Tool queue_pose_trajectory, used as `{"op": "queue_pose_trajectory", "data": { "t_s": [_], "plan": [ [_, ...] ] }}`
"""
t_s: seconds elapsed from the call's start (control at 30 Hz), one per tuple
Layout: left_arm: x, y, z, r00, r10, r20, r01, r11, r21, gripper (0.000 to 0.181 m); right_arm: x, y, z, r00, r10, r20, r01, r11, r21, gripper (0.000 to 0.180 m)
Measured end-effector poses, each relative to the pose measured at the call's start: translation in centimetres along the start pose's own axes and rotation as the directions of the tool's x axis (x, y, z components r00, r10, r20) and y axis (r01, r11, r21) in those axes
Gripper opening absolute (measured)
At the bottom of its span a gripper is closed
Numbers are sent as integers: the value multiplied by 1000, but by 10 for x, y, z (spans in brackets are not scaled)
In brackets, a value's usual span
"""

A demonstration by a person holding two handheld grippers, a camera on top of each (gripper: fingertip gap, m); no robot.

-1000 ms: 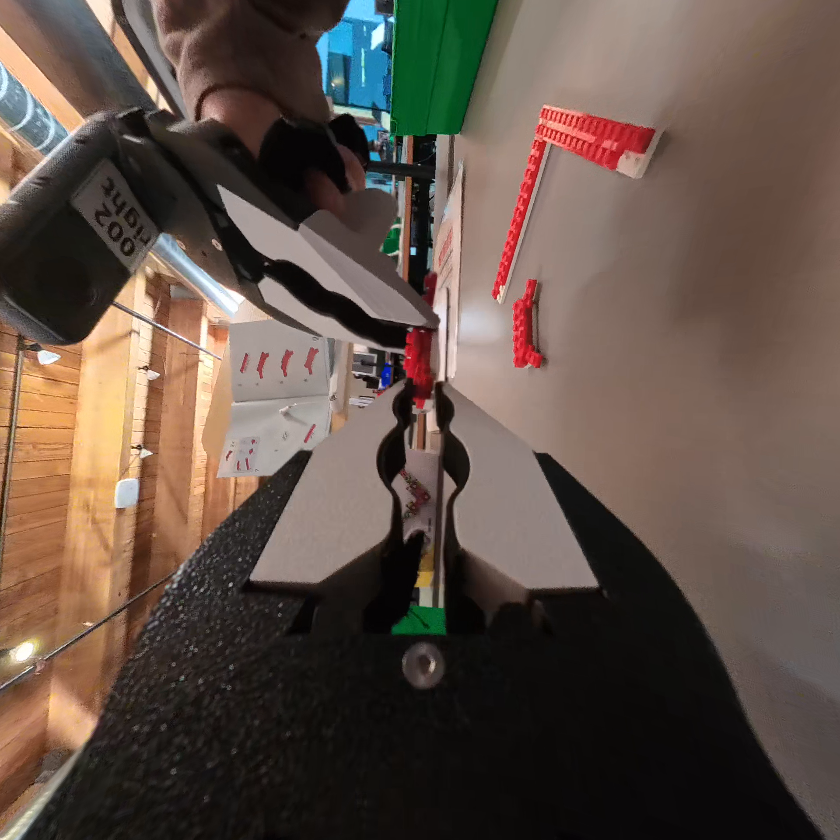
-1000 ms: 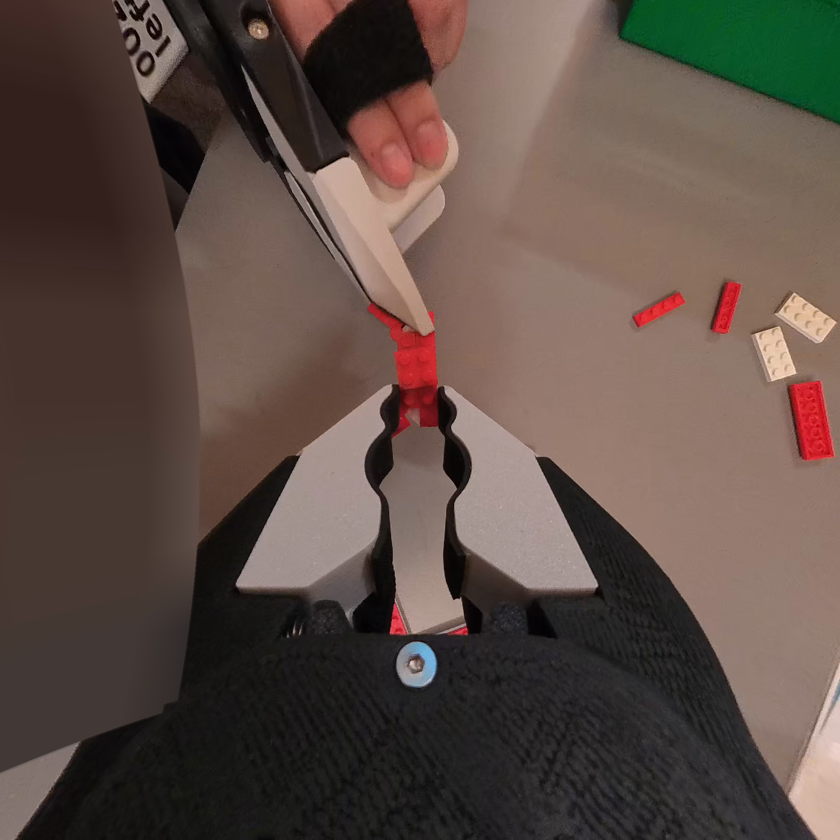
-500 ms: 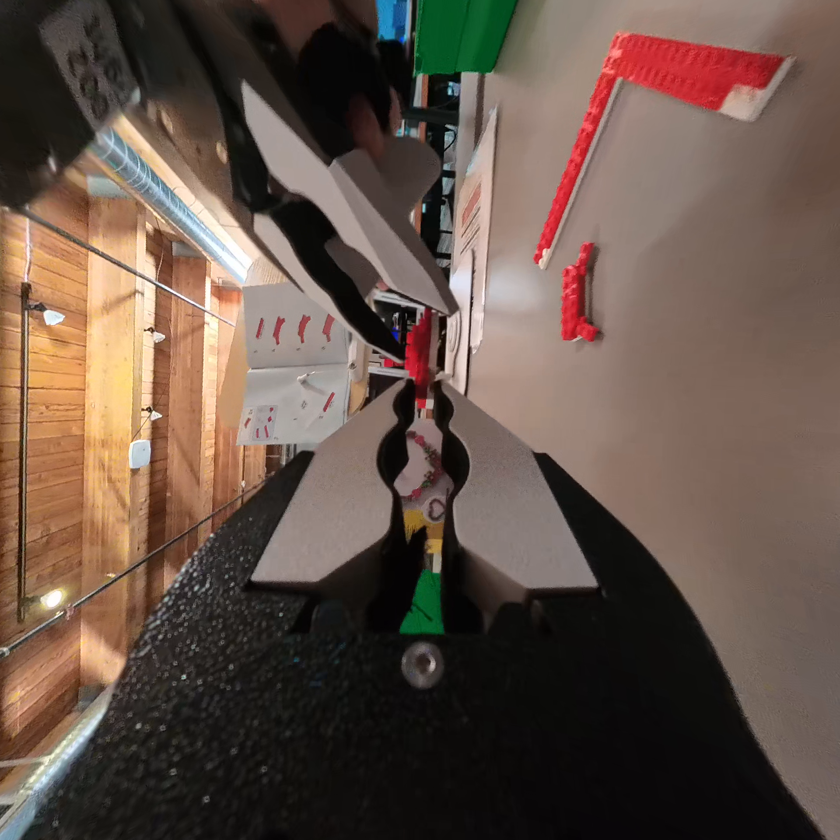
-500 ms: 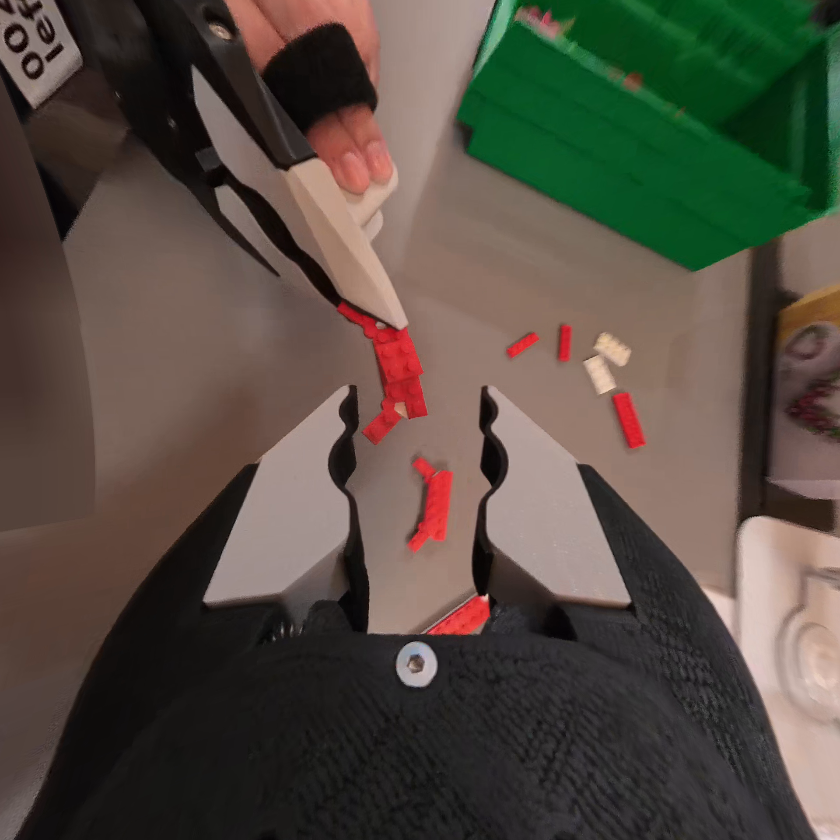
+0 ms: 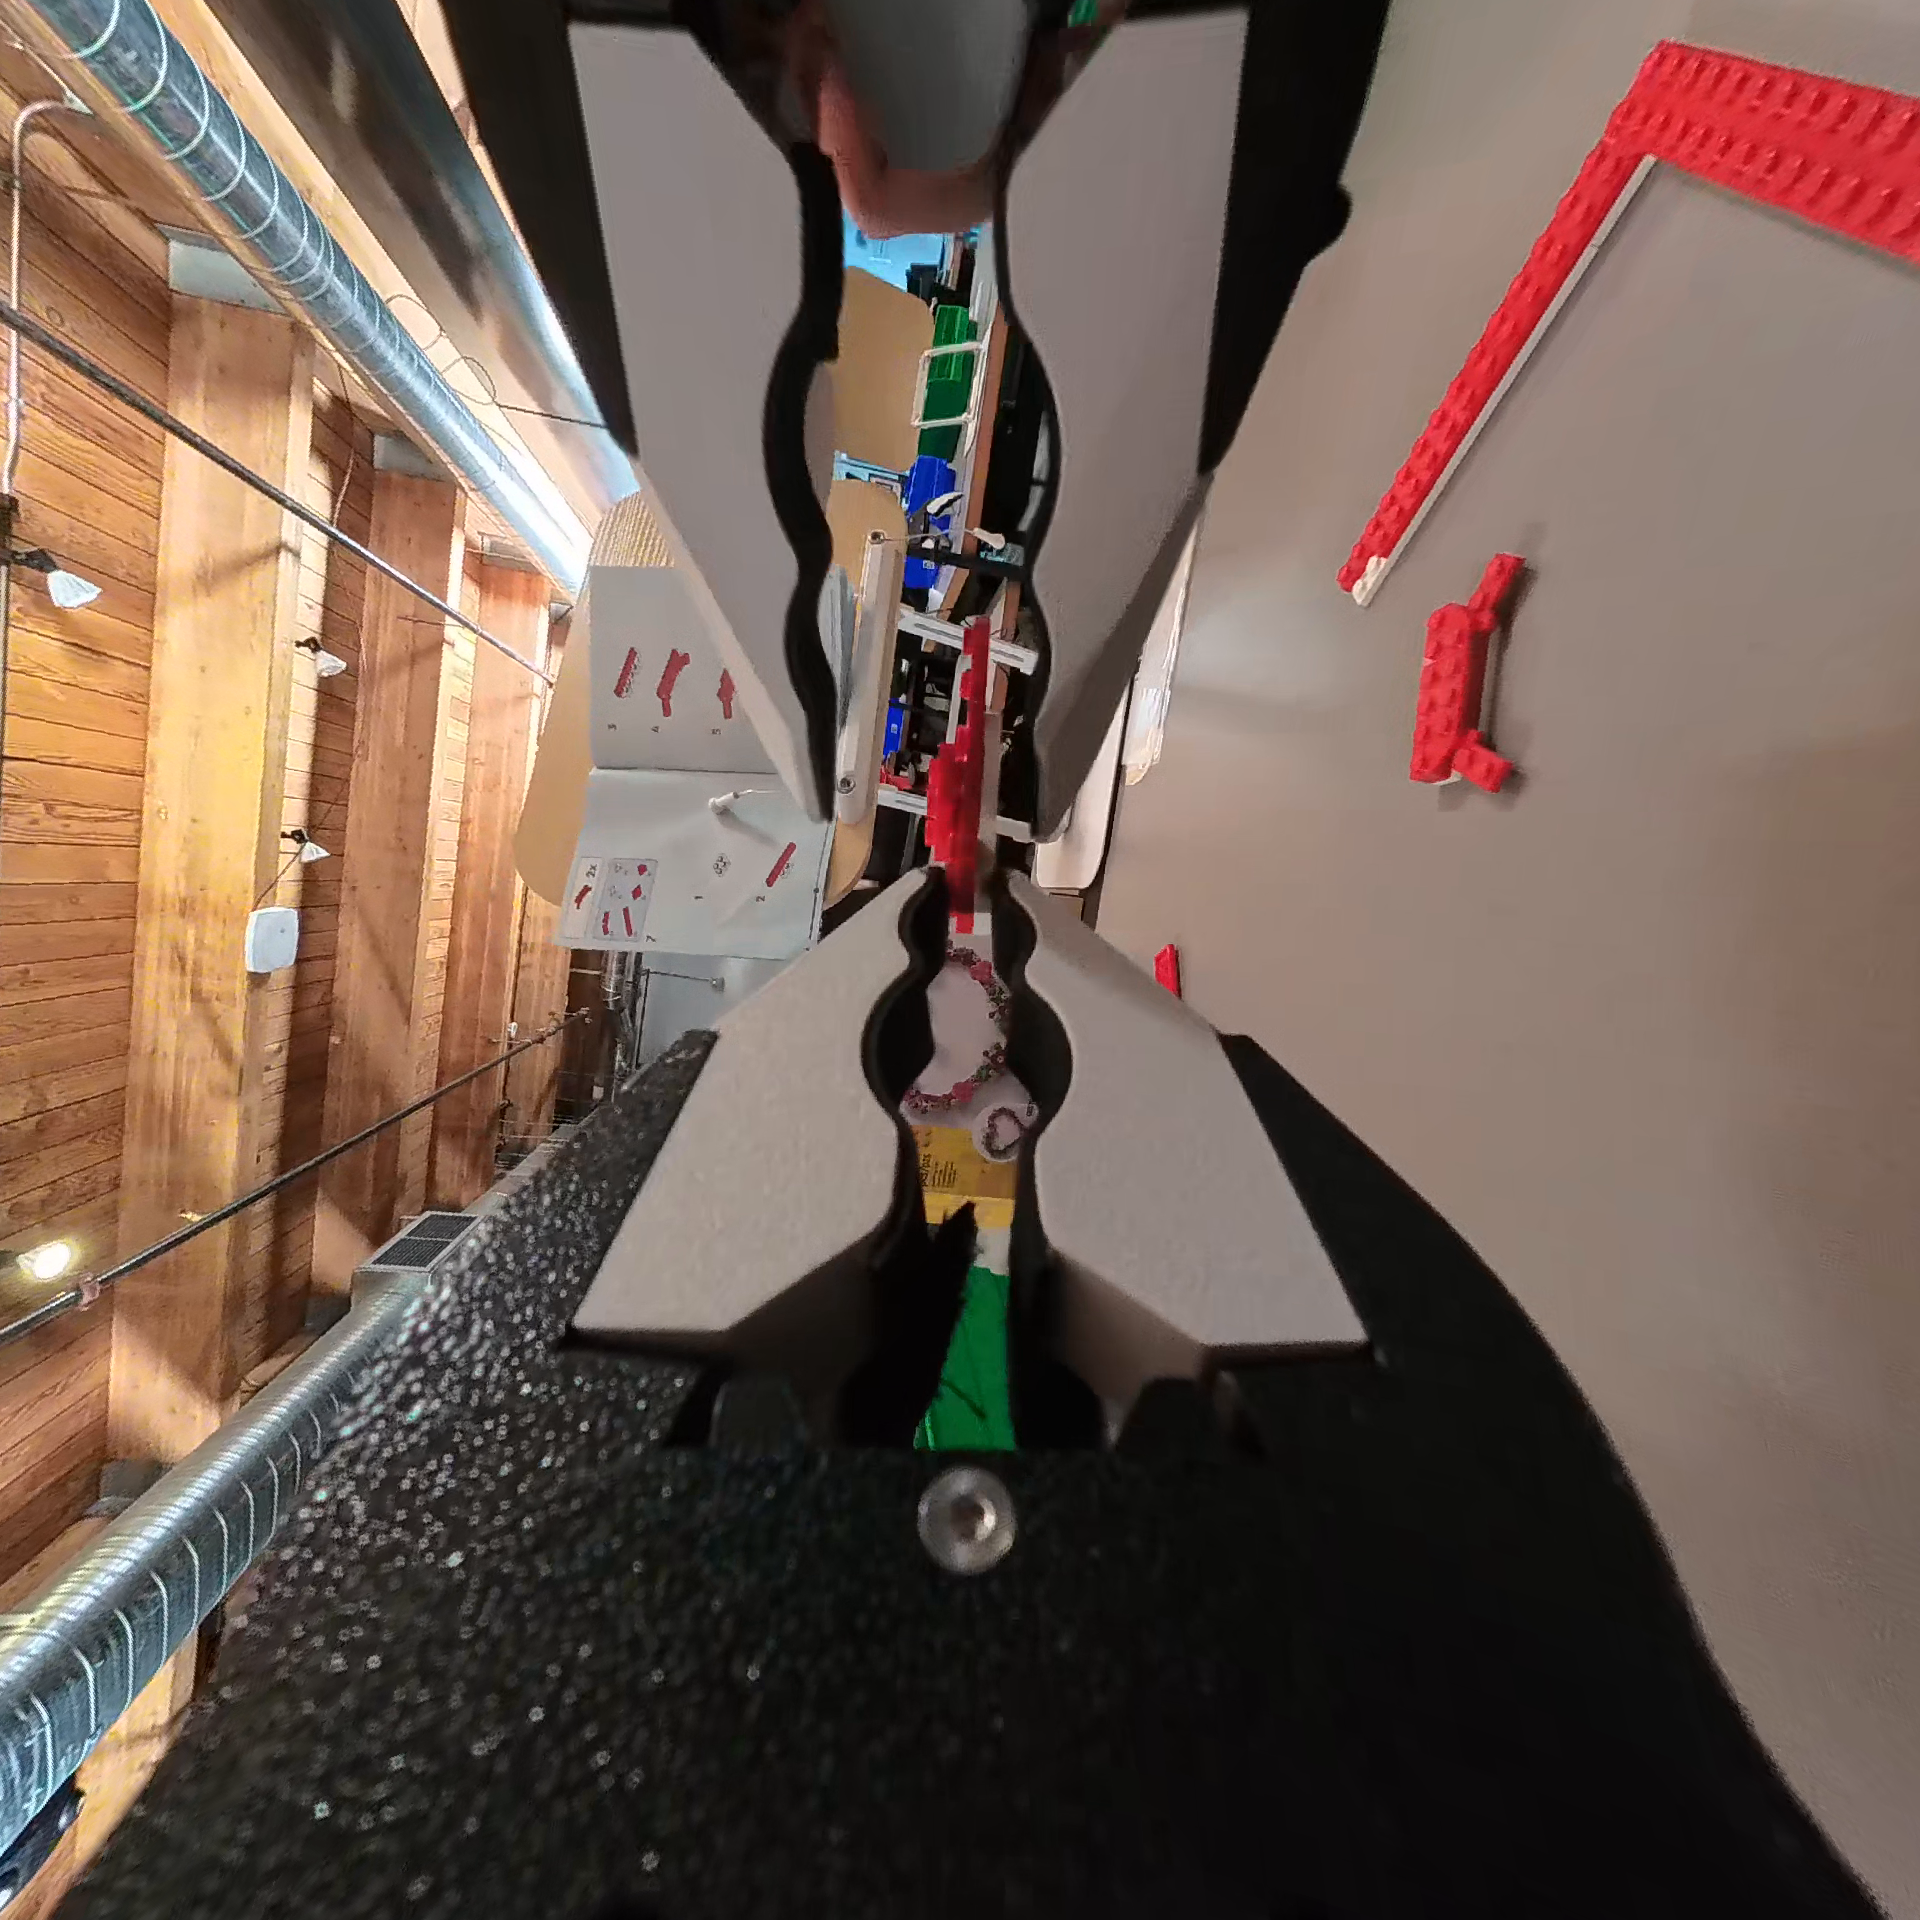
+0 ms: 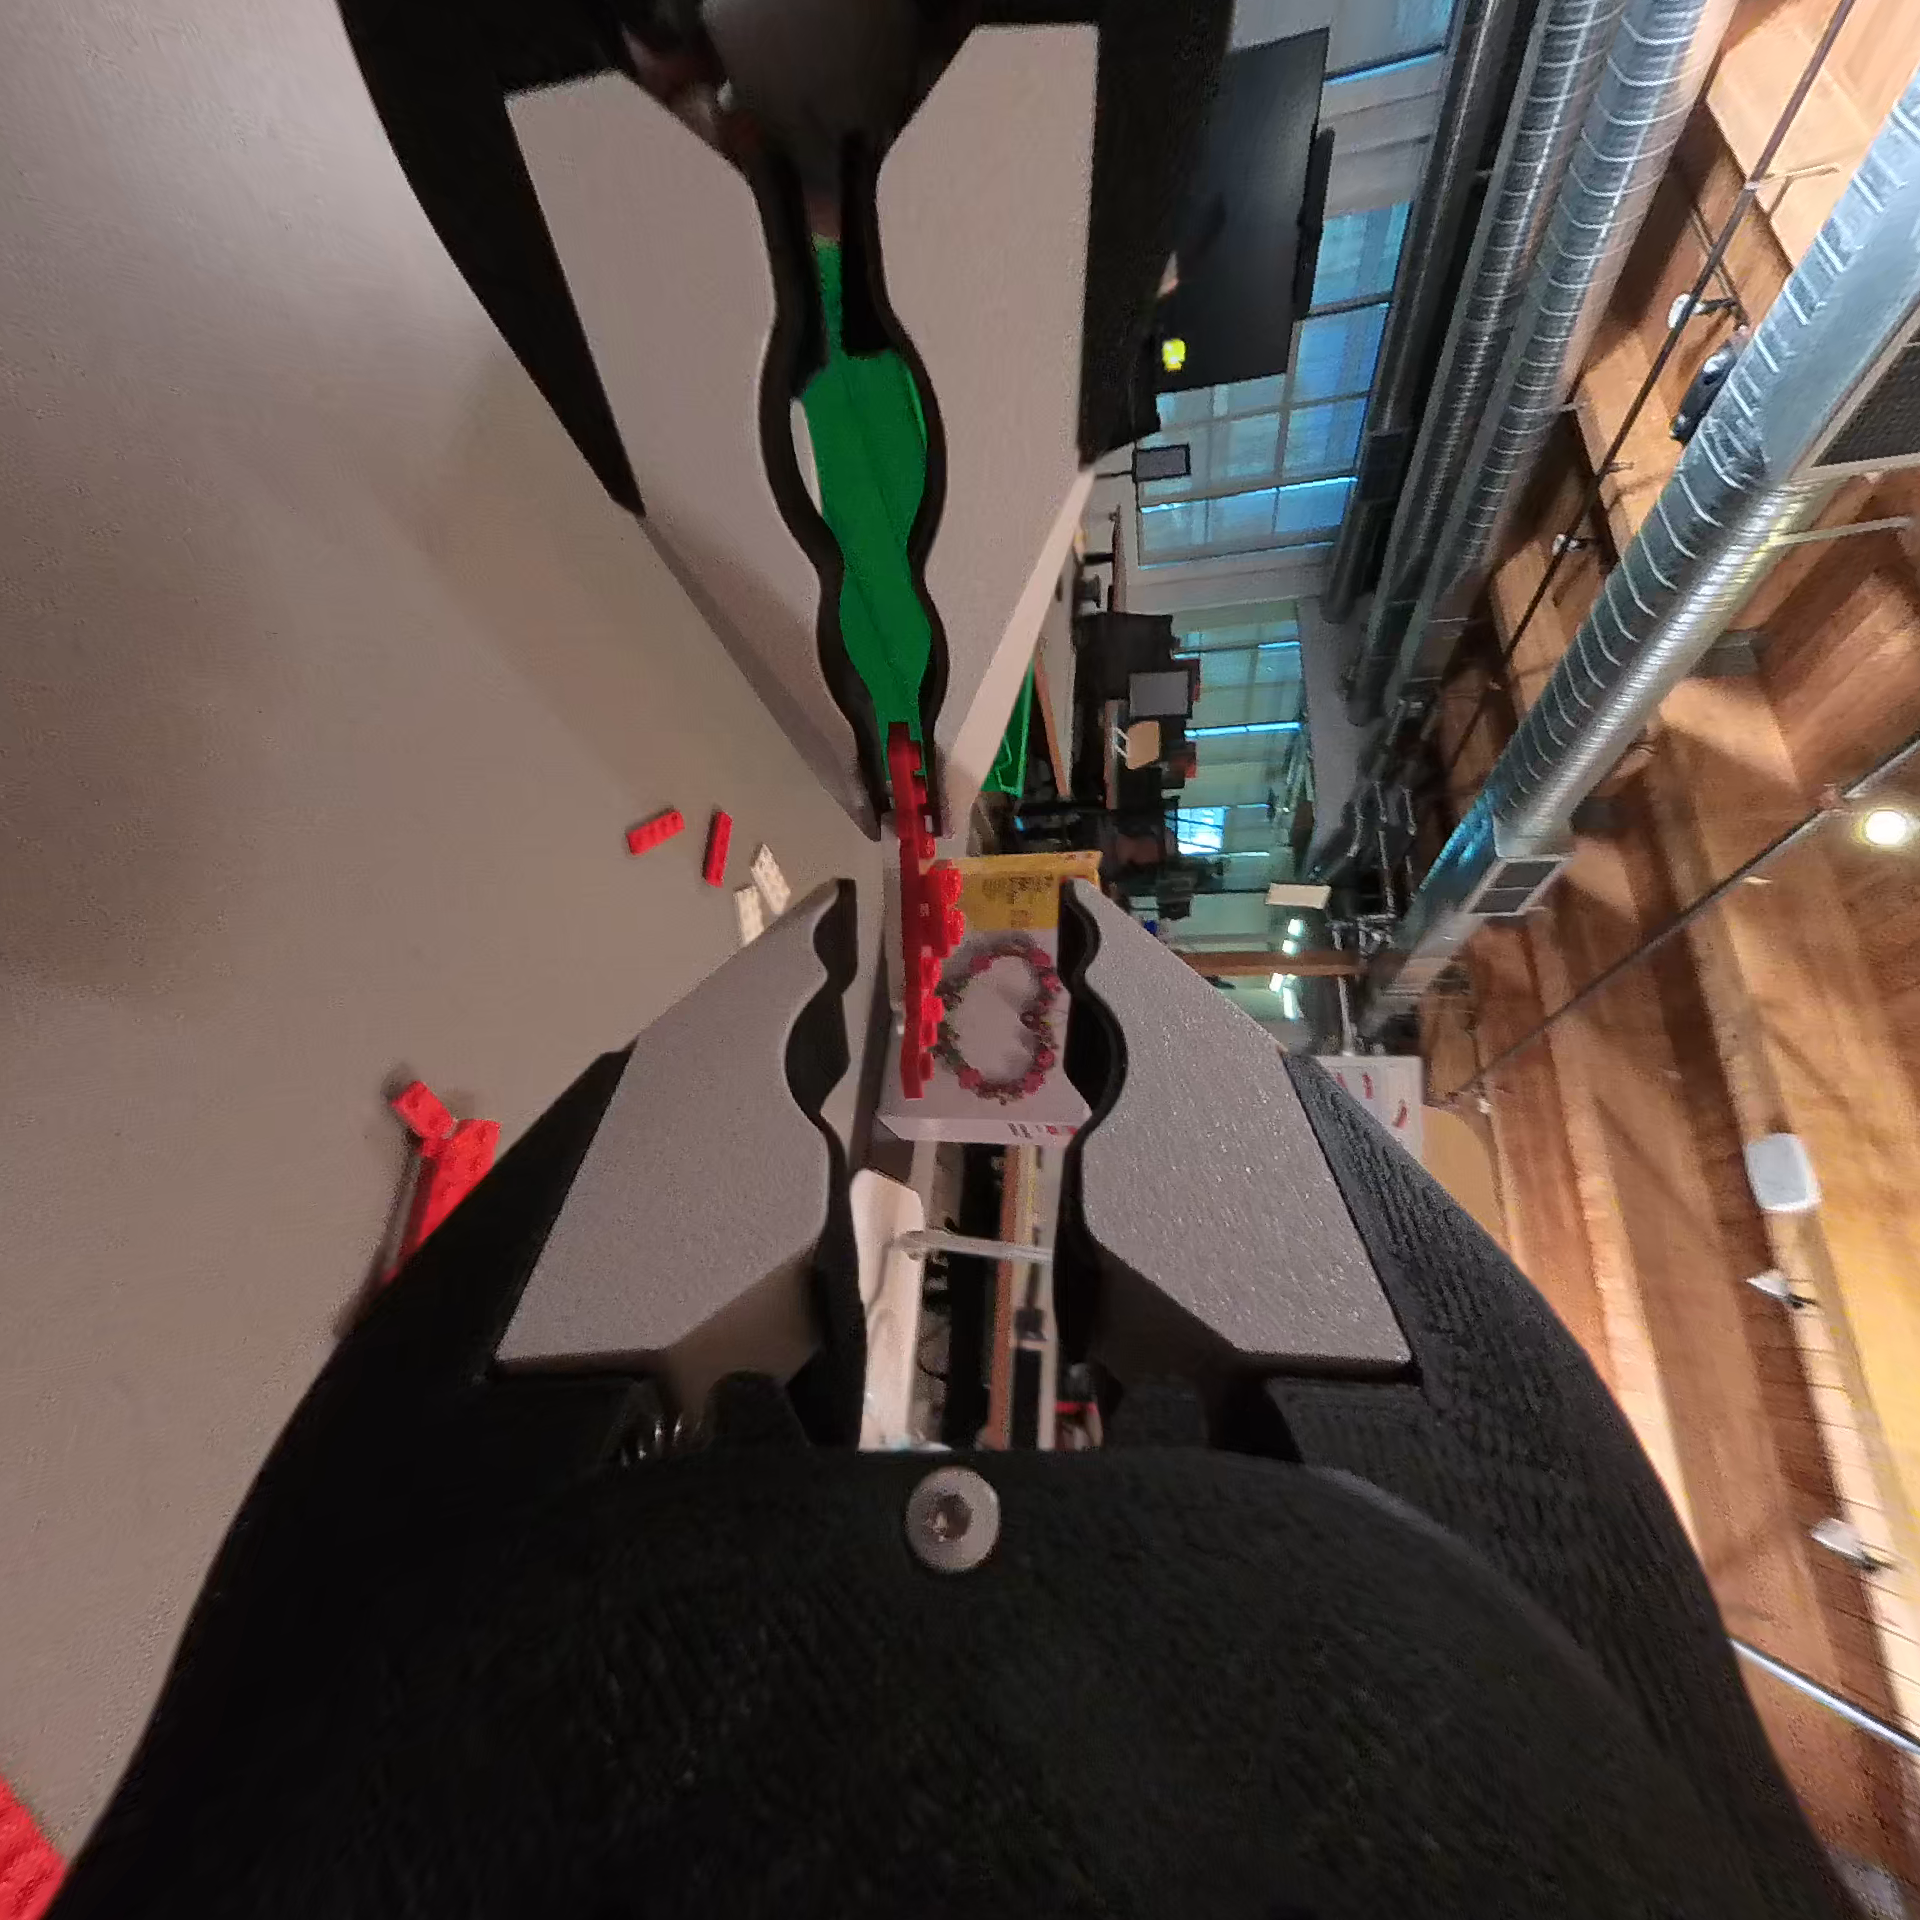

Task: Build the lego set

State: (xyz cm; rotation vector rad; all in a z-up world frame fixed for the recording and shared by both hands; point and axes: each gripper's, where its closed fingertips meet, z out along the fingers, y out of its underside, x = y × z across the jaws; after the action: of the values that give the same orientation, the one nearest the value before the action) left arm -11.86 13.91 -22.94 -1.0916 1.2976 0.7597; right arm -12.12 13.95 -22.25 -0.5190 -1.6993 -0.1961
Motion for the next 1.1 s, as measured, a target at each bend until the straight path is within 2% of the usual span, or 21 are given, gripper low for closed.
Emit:
{"op": "queue_pose_trajectory", "data": {
  "t_s": [0.47, 0.57, 0.73, 1.1],
  "plan": [
    [4, 4, 4, 1000, -28, -8, 27, 997, -68, 6, -9, 15, 13, 995, -103, 2, 102, 984, -149, 12],
    [7, 6, 5, 999, -45, -12, 44, 995, -89, 6, -12, 18, 15, 986, -164, -4, 160, 970, -183, 12],
    [14, 8, 5, 999, -41, -36, 37, 994, -99, 6, -17, 18, 17, 982, -190, -4, 186, 965, -187, 11],
    [35, 15, 8, 989, -75, -130, 59, 991, -121, 6, -40, 23, 23, 981, -132, 144, 151, 979, -136, 10]
  ]
}}
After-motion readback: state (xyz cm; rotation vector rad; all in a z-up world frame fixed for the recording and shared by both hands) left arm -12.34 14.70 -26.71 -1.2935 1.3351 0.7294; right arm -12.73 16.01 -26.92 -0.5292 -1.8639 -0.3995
